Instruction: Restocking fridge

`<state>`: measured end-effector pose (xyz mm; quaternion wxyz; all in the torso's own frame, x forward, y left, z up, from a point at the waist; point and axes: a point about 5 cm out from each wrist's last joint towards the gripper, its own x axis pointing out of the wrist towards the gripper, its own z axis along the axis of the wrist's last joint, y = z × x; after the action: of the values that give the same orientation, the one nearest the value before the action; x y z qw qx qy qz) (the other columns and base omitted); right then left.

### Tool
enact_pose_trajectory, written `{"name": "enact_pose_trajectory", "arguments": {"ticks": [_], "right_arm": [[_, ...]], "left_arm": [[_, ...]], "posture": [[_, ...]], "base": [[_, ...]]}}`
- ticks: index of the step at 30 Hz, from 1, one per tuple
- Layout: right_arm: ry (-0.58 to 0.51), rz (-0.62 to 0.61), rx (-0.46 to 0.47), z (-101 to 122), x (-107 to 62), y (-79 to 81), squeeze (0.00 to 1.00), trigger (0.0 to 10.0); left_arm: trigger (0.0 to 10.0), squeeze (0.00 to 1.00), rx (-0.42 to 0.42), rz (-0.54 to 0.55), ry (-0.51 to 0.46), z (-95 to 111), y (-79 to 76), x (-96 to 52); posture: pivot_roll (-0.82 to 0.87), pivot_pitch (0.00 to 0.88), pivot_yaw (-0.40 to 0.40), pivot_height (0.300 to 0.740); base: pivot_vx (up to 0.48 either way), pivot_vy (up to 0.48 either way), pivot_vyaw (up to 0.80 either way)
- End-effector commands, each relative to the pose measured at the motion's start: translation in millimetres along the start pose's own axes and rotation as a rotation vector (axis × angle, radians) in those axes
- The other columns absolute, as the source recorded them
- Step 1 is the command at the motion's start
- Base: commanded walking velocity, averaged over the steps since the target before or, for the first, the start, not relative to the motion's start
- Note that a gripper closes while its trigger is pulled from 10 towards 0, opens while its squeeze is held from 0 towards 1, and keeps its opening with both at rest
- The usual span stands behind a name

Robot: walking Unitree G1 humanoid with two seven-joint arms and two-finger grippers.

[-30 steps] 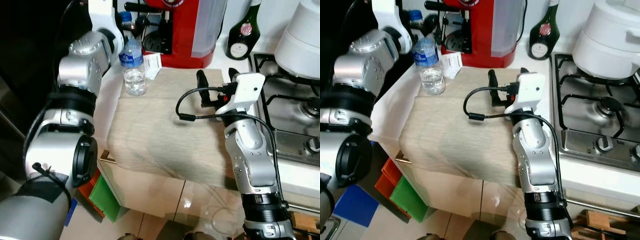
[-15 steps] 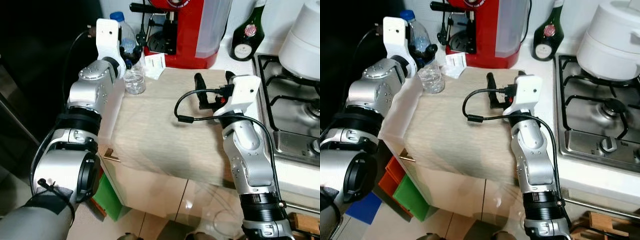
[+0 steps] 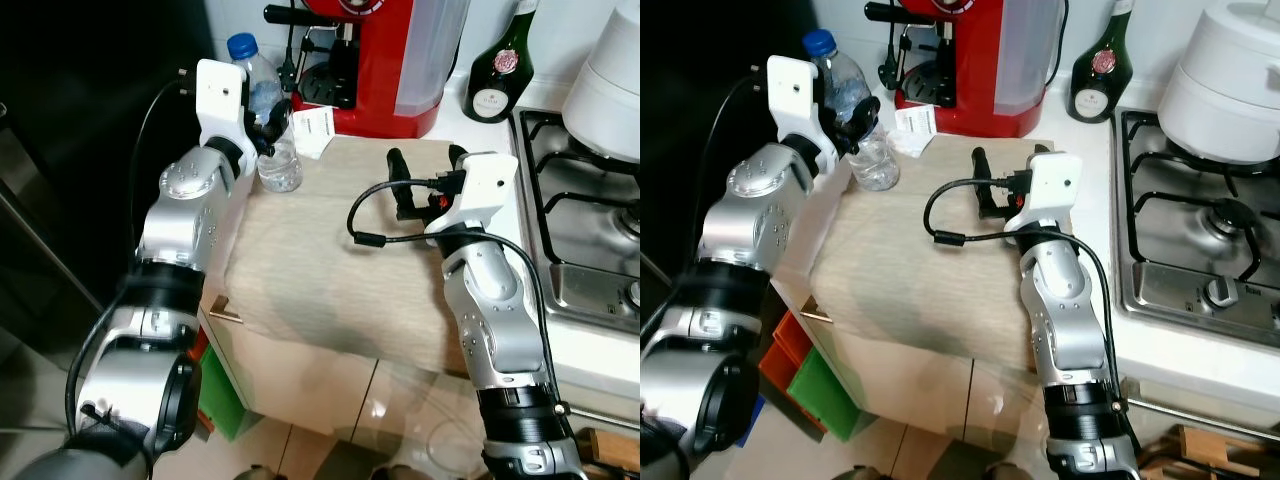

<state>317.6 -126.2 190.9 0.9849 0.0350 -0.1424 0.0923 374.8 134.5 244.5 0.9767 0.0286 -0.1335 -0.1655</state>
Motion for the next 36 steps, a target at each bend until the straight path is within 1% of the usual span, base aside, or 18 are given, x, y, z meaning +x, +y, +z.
{"name": "enact_pose_trajectory", "arguments": {"ticks": [1, 3, 5, 7, 10, 12, 18, 24, 33, 36], "right_arm": [[-0.038, -0.062, -0.072, 4, -1.0, -9.5, 0.14, 10.0], [-0.060, -0.130, -0.160, 7, -2.0, -20.2, 0.12, 10.0], [-0.045, -0.199, -0.152, 4, -4.5, -32.0, 0.12, 10.0], [-0.029, -0.220, -0.149, 0, -6.8, -36.7, 0.12, 10.0], [-0.023, -0.205, -0.146, -3, -8.5, -35.4, 0.12, 10.0], [-0.012, -0.188, -0.148, -4, -7.8, -32.8, 0.13, 10.0], [0.001, -0.195, -0.140, -6, -7.4, -33.7, 0.13, 10.0], [-0.014, -0.200, -0.142, -5, -7.4, -34.6, 0.13, 10.0], [-0.015, -0.188, -0.143, -5, -6.1, -33.2, 0.13, 10.0], [-0.036, -0.170, -0.122, -2, -5.3, -30.7, 0.13, 10.0]], "left_arm": [[10.0, 0.00, 0.073, 0.010, -0.157, 25, -8.6, -10.3], [10.0, 0.00, 0.053, 0.016, -0.180, 24, -12.7, -19.8], [10.0, 0.00, 0.032, 0.039, -0.173, 19, -13.2, -25.5], [10.0, 0.00, 0.028, 0.063, -0.162, 14, -12.6, -28.8], [10.0, 0.00, 0.047, 0.056, -0.152, 10, -16.0, -30.9], [10.0, 0.00, 0.044, 0.059, -0.151, 9, -17.1, -32.2], [10.0, 0.00, 0.042, 0.059, -0.146, 8, -20.7, -32.8], [10.0, 0.00, 0.030, 0.043, -0.147, 7, -26.2, -33.5], [10.0, 0.00, 0.009, 0.055, -0.160, 9, -29.2, -36.8], [10.0, 0.00, 0.002, 0.054, -0.158, 7, -31.6, -38.4]], "posture": [[-0.10, 0.000, 0.033, 0.740], [-0.10, 0.000, 0.028, 0.740], [-0.09, 0.000, 0.023, 0.740], [-0.09, 0.000, 0.021, 0.740], [-0.09, 0.000, 0.018, 0.740], [-0.09, 0.000, 0.018, 0.740], [-0.11, 0.003, 0.017, 0.740], [-0.11, 0.006, 0.016, 0.740], [-0.11, 0.007, 0.014, 0.740], [-0.11, 0.007, 0.012, 0.740]], "base": [[0.000, 0.000, 0.00], [0.000, 0.000, 0.00], [-0.129, 0.000, 0.00], [-0.285, 0.000, 0.00], [-0.290, 0.000, 0.00], [0.000, 0.000, -0.54], [0.000, 0.000, -0.74], [0.000, 0.000, -0.69], [0.000, 0.000, 0.00], [0.000, 0.000, 0.00]]}}
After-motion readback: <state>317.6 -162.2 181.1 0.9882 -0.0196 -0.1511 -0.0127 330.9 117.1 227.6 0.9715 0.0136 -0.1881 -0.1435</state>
